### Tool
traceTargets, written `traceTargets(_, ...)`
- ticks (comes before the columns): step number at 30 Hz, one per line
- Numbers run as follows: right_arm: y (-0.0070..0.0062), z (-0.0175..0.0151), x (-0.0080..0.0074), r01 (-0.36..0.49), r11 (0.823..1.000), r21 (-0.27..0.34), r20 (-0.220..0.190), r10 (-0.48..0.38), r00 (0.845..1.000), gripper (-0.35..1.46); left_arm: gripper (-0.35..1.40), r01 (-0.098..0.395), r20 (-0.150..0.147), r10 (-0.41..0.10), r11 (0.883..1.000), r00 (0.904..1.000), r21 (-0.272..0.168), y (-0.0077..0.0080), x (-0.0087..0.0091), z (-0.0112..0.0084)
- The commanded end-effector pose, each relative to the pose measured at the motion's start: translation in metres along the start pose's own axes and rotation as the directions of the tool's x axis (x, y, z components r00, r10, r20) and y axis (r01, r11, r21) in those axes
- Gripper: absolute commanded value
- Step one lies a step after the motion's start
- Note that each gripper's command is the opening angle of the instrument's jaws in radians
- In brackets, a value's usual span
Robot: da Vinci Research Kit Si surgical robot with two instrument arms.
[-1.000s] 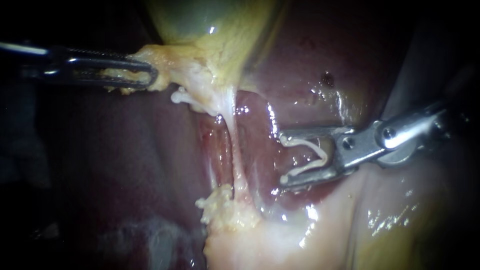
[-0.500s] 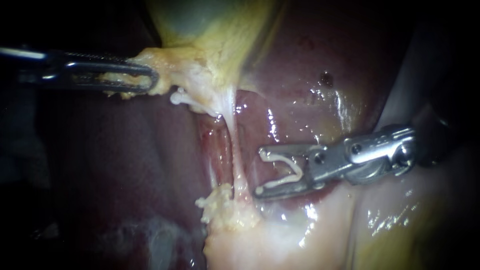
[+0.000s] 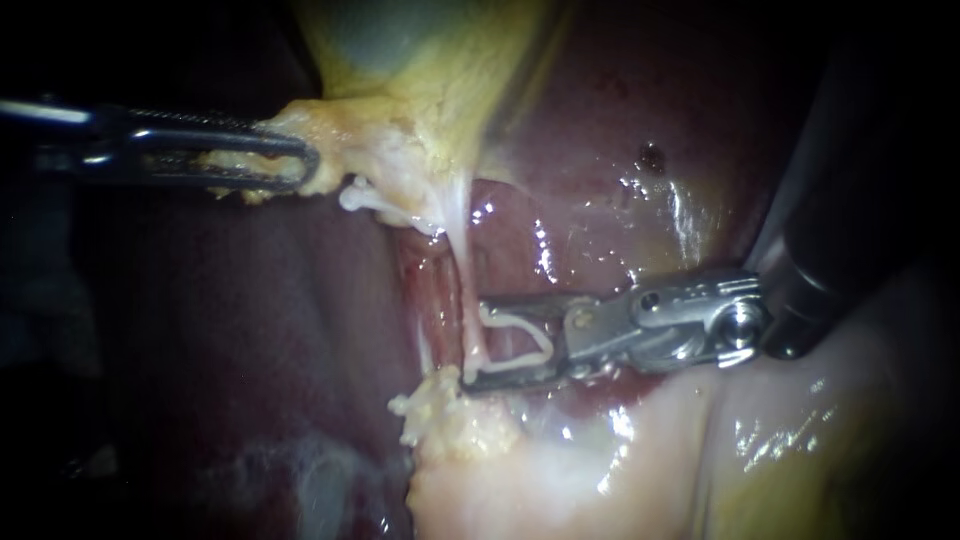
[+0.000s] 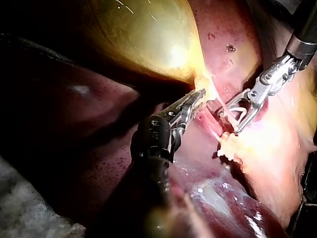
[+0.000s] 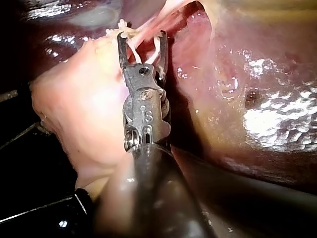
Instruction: Clipping first clip right tube
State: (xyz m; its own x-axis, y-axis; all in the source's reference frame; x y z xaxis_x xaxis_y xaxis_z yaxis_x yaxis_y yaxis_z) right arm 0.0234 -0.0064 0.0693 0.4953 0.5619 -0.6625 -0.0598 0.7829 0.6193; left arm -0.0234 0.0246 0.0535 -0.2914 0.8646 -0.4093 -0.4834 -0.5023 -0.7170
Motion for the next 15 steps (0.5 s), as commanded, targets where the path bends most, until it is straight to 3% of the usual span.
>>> traceTargets(1,0.0,0.0003,0.0,-0.006,1.0,0.003,-0.006,0.006,1.0,0.49,-0.35,0.0,0.0,0.0,1.0,1.0,0.0,0.0,0.0,0.0001)
traceTargets(5,0.0001,0.0011,-0.0001,-0.032,0.999,0.031,-0.021,0.033,0.999,0.49,-0.35,0.0,0.0,0.0,1.0,1.0,0.0,0.0,0.0,0.0001)
traceTargets(15,-0.0006,0.0025,0.0005,-0.096,0.974,0.204,-0.101,0.118,0.988,0.48,-0.35,0.0,0.0,0.0,1.0,1.0,0.0,0.0,0.0,0.0001)
